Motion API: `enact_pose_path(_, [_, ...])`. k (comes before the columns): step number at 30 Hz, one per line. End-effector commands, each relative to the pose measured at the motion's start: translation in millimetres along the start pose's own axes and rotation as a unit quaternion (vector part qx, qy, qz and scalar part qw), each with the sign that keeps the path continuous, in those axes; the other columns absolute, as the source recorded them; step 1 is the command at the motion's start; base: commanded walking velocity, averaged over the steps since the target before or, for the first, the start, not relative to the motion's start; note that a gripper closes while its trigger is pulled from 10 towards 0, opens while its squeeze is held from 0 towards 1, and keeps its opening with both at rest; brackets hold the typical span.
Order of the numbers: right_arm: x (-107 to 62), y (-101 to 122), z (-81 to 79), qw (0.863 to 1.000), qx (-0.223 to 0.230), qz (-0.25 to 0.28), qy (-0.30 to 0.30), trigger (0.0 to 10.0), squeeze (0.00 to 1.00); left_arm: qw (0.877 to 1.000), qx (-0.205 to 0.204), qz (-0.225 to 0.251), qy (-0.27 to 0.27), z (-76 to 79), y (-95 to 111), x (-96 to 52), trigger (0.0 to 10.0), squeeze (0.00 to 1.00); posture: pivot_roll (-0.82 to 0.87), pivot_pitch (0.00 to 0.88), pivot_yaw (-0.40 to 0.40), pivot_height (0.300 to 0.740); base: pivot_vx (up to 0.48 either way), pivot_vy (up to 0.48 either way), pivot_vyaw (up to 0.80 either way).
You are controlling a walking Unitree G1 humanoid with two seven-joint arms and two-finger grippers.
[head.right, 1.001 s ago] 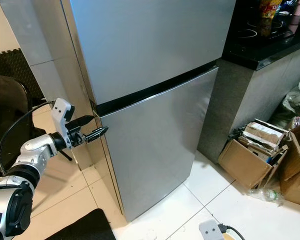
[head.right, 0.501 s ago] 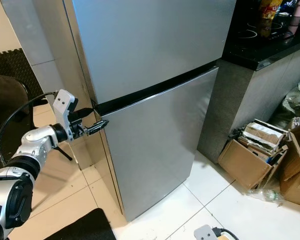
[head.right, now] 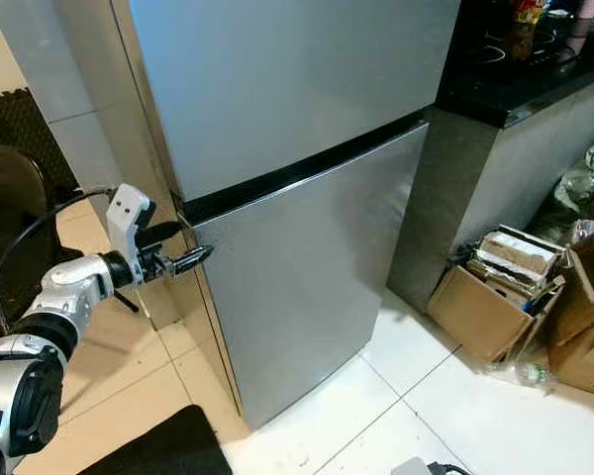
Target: Restocking fridge
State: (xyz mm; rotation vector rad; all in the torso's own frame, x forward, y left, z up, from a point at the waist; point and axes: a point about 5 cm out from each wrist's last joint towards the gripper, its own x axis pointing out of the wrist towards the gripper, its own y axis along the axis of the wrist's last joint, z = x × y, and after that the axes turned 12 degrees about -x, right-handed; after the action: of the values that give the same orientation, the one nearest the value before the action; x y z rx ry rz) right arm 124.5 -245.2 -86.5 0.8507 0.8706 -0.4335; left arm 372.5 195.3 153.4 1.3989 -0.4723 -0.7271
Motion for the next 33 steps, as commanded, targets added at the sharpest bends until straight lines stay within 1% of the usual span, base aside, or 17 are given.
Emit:
enact_pose_path(1, [-0.2,1.3,-0.4,1.0,-0.012,0.007,0.002,10.0,0.0,0.999,-0.011,-0.019,-0.037,6.9,-10.8,1.7,10.0,0.0,-0.17,0.085,0.03,0.74,0.0,0.0,0.0])
enact_pose_path(4, [0.1,2.0,0.4,1.0,-0.013,0.007,-0.001,10.0,0.0,0.996,-0.019,-0.001,-0.083,18.4,-10.1,11.1,10.0,0.0,-0.17,0.085,0.033,0.74,0.0,0.0,0.0])
enact_pose_path(5, [0.1,2.0,0.4,1.0,-0.013,0.007,-0.001,10.0,0.0,0.996,-0.019,-0.001,-0.083,18.4,-10.1,11.1,10.0,0.0,-0.17,0.085,0.033,0.74,0.0,0.0,0.0])
enact_pose_path(6, [0.5,2.8,1.4,1.0,-0.012,0.008,-0.003,10.0,0.0,0.993,-0.021,0.01,-0.112,26.4,-8.4,17.8,10.0,0.0,-0.18,0.085,0.032,0.74,0.0,0.0,0.0])
enact_pose_path(8, [0.8,3.4,2.0,1.0,-0.013,0.008,-0.004,10.0,0.0,0.991,-0.019,0.017,-0.133,31.9,-7.0,22.2,10.0,0.0,-0.18,0.083,0.031,0.74,0.0,0.0,0.0])
enact_pose_path(12, [0.8,3.5,2.4,1.0,-0.014,0.008,-0.005,10.0,0.0,0.989,-0.02,0.023,-0.142,34.7,-5.5,24.7,10.0,0.0,-0.17,0.082,0.03,0.74,0.0,0.0,0.0])
enact_pose_path(14, [0.3,2.3,2.1,1.0,-0.016,0.006,-0.005,10.0,0.0,0.986,-0.024,0.029,-0.161,39.1,-4.9,27.5,10.0,0.0,-0.17,0.08,0.03,0.74,0.0,0.0,0.0])
enact_pose_path(15, [0.0,1.5,1.9,1.0,-0.017,0.005,-0.005,10.0,0.0,0.983,-0.026,0.028,-0.181,43.3,-6.0,29.4,10.0,0.0,-0.17,0.08,0.03,0.74,0.0,0.0,0.0])
enact_pose_path(16, [0.0,1.5,1.9,1.0,-0.017,0.005,-0.005,10.0,0.0,0.983,-0.026,0.028,-0.181,43.3,-6.0,29.4,10.0,0.0,-0.17,0.08,0.03,0.74,0.0,0.0,0.0])
enact_pose_path(19, [0.0,1.2,1.9,1.0,-0.018,0.003,-0.006,10.0,0.0,0.973,-0.023,0.016,-0.227,53.1,-10.8,32.5,10.0,0.0,-0.17,0.079,0.036,0.74,0.0,0.0,0.0])
enact_pose_path(21, [0.2,1.4,2.1,1.0,-0.018,0.003,-0.007,10.0,0.0,0.971,-0.021,0.011,-0.237,55.3,-12.1,33.1,10.0,0.0,-0.17,0.079,0.036,0.74,0.0,0.0,0.0])
enact_pose_path(22, [0.5,2.0,2.5,1.0,-0.018,0.003,-0.008,10.0,0.0,0.968,-0.021,0.008,-0.25,58.1,-13.2,34.1,10.0,0.0,-0.17,0.078,0.039,0.74,0.0,0.0,0.0])
enact_pose_path(23, [1.3,3.7,3.0,1.0,-0.017,0.004,-0.01,10.0,0.0,0.962,-0.022,0.005,-0.274,63.6,-14.5,36.2,10.0,0.0,-0.17,0.074,0.042,0.74,0.0,0.0,0.0])
enact_pose_path(24, [1.3,3.7,3.0,1.0,-0.017,0.004,-0.01,10.0,0.0,0.962,-0.022,0.005,-0.274,63.6,-14.5,36.2,10.0,0.0,-0.17,0.074,0.042,0.74,0.0,0.0,0.0])
enact_pose_path(28, [2.5,6.1,3.0,1.0,-0.017,0.005,-0.011,10.0,0.0,0.95,-0.021,0.0,-0.312,73.7,-17.5,40.0,10.0,0.0,-0.17,0.067,0.046,0.74,0.0,0.0,0.0])
enact_pose_path(33, [3.4,7.8,2.9,1.0,-0.016,0.005,-0.012,10.0,0.0,0.945,-0.023,-0.002,-0.325,78.1,-20.2,41.3,10.0,0.0,-0.16,0.057,0.051,0.74,0.0,0.0,0.0])
